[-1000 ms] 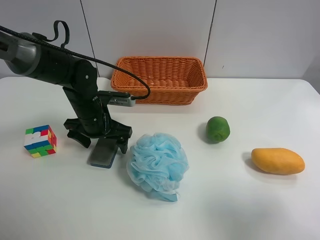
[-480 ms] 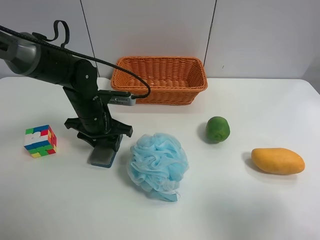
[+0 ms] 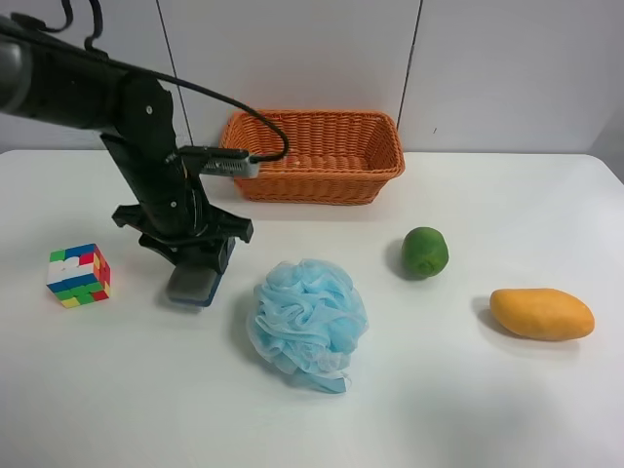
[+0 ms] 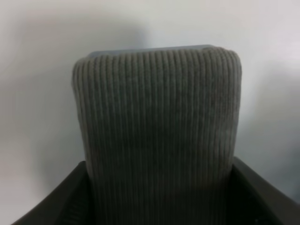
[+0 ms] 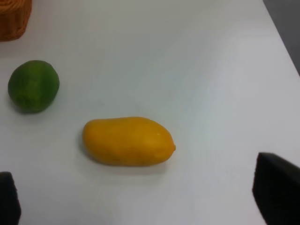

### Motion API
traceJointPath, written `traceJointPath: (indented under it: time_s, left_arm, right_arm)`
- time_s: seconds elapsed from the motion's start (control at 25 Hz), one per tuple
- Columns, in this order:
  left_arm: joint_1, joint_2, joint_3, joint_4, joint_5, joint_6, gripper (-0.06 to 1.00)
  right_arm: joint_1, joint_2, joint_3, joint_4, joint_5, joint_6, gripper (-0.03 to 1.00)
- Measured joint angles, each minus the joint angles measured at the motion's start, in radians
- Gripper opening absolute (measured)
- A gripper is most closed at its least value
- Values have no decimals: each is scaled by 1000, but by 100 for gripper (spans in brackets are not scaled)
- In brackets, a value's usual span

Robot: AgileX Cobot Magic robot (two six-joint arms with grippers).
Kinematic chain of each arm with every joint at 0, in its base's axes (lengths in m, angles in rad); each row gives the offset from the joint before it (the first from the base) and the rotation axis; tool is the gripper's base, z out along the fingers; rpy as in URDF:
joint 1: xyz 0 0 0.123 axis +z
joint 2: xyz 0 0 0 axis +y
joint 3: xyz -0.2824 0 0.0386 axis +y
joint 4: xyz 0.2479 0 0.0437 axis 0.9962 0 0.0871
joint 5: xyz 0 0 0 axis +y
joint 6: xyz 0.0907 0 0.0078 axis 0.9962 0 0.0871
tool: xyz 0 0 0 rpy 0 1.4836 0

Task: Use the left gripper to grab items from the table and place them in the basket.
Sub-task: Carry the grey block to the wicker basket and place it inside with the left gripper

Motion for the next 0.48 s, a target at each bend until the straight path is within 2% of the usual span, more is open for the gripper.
traceJointPath:
  time_s: [0.28, 0.48]
  left_arm:
    - [0, -35, -265, 18, 257, 0, 53]
    - [0, -30, -470, 29, 274, 8, 53]
  right_arm:
    - [0, 0, 0, 0, 0, 0, 99]
    - [0, 0, 0, 0, 0, 0, 99]
